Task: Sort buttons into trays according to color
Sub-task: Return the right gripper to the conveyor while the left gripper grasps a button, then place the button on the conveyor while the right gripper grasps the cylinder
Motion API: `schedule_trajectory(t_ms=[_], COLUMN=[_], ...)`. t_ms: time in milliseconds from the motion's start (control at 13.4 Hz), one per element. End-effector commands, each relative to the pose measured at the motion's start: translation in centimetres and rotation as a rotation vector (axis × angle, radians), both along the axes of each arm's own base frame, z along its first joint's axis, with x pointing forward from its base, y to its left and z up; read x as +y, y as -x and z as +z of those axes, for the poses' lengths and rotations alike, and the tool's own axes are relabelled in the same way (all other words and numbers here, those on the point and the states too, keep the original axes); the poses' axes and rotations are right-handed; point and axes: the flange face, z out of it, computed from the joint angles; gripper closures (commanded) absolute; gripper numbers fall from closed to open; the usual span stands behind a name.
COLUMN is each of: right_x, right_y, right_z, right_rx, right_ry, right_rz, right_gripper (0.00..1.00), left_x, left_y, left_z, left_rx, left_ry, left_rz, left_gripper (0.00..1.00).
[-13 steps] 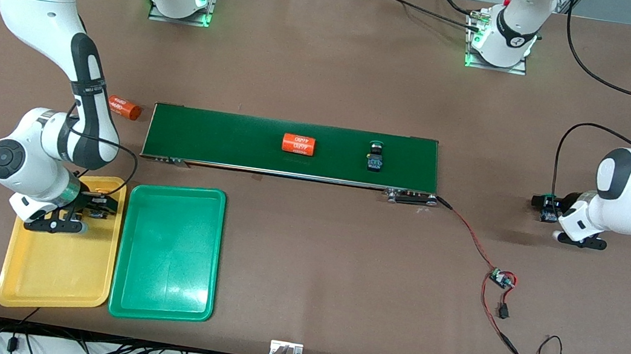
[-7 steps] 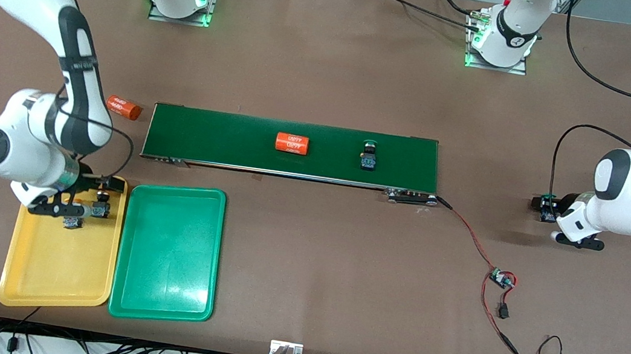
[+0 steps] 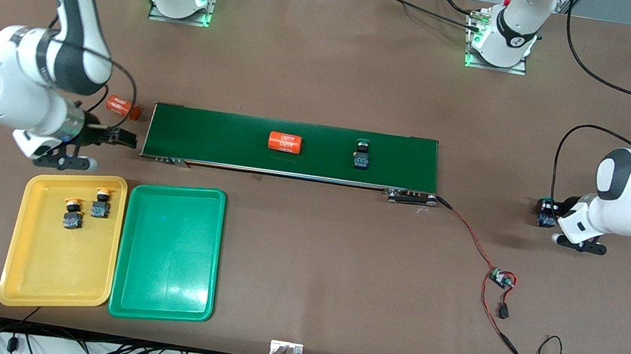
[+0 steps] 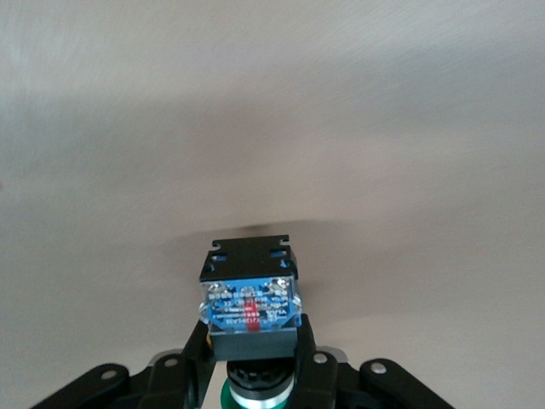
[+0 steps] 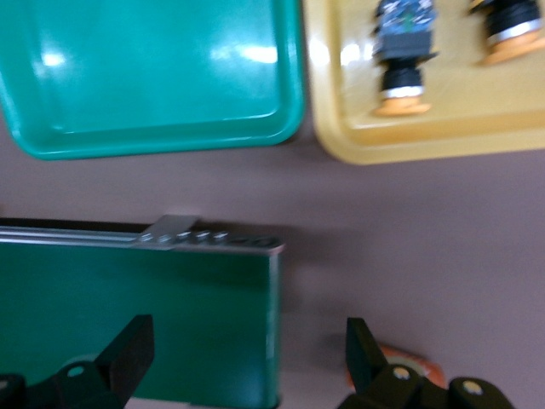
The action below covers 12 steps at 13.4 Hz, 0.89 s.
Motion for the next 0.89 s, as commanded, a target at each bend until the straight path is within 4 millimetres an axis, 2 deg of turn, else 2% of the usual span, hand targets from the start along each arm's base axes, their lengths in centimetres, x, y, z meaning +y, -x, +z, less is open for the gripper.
schedule_trajectory(t_ms=[0, 149, 298, 521, 596, 745, 819], right_x=[5.6, 10.5, 14.4, 19.4, 21.2, 24.5, 25.7], right_y=[2.7, 4.2, 5.3, 6.6, 7.1, 8.0, 8.4], right_z=[1.2, 1.7, 1.3, 1.4, 1.7, 2.2, 1.3], right_rx=[0.022, 0.039, 0.027, -0.035, -0.060, -0.123, -0.148], right_ry=[0.011, 0.043, 0.057, 0.053, 0.044, 0.021, 0.056], right_rz=[-0.045, -0.083, -0.064, -0.077, -0.074, -0.078, -0.083], right_gripper=[0.00, 0.00, 0.00, 0.00, 0.00, 0.00, 0.00], left_x=[-7.0, -12.9, -17.5, -24.0, -26.2, -30.0, -31.4], left_y=[0.3, 0.8, 1.4, 2.8, 3.3, 4.7, 5.1], left_z=[3.3, 5.9, 8.7, 11.5, 11.8, 11.3, 11.0], left_rx=[-0.021, -0.049, -0.044, -0.024, -0.022, -0.004, 0.001], left_ry=[-0.013, -0.026, -0.039, 0.065, 0.064, 0.044, 0.046], left_rz=[-0.124, -0.175, -0.201, -0.088, -0.054, -0.016, 0.002], left_gripper=[0.97, 0.98, 0.98, 0.98, 0.98, 0.98, 0.98])
